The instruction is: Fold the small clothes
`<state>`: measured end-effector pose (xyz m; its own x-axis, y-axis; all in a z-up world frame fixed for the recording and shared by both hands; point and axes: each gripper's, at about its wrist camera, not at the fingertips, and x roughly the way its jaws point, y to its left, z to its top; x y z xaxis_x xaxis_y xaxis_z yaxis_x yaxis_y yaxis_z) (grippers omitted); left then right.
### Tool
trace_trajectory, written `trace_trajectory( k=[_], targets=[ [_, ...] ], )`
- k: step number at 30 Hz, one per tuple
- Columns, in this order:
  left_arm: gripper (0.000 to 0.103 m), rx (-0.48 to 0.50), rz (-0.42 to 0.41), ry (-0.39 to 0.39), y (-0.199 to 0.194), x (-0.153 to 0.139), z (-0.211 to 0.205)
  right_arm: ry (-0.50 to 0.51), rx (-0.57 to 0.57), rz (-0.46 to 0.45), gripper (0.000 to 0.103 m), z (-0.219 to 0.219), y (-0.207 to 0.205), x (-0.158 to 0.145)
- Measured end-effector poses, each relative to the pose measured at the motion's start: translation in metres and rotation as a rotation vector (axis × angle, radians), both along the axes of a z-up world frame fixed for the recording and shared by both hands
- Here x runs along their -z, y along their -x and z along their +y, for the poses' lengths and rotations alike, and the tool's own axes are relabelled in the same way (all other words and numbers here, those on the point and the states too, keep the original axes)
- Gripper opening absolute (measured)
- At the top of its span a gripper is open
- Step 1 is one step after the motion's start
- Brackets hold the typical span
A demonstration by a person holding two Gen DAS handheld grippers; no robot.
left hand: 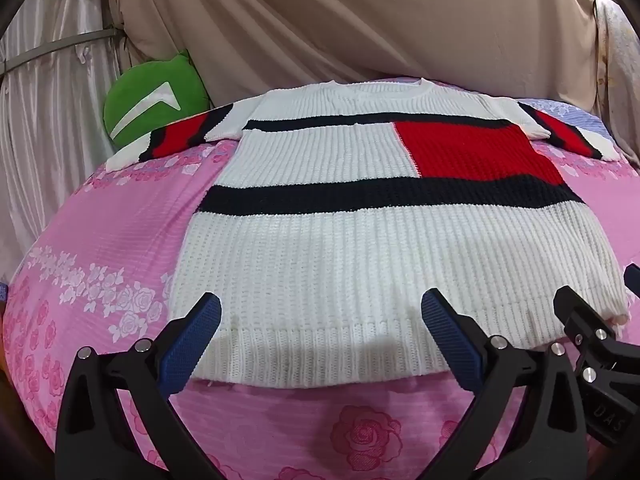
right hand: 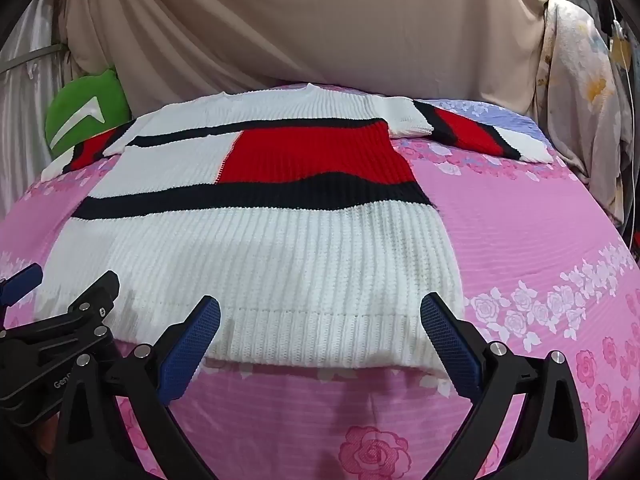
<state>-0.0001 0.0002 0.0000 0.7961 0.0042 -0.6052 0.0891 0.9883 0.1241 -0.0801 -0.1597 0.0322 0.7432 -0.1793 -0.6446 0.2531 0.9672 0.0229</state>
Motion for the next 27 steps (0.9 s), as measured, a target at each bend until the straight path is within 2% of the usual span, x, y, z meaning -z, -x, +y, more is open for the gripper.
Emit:
trace_trajectory(
  k=[8, 12, 27],
  targets=[
    [0.098, 0.011, 0.025, 0.009, -0.0090, 0.0026, 0.0032, 0.015, 0.002, 0.007, 0.098, 0.0023, -0.0003, -0.0009],
    [0.098, 0.000, 0.004, -0.005, 0.0007, 0.0001, 0.0020, 0.022, 0.004, 0.008, 0.098, 0.0057, -0.0022, -0.0058],
    [0.098, -0.004, 0.008, -0.012, 0.0005, 0.0019, 0.0017, 0.035, 0.008, 0.010, 0.098, 0.0032, -0.0011, 0.0005]
  ],
)
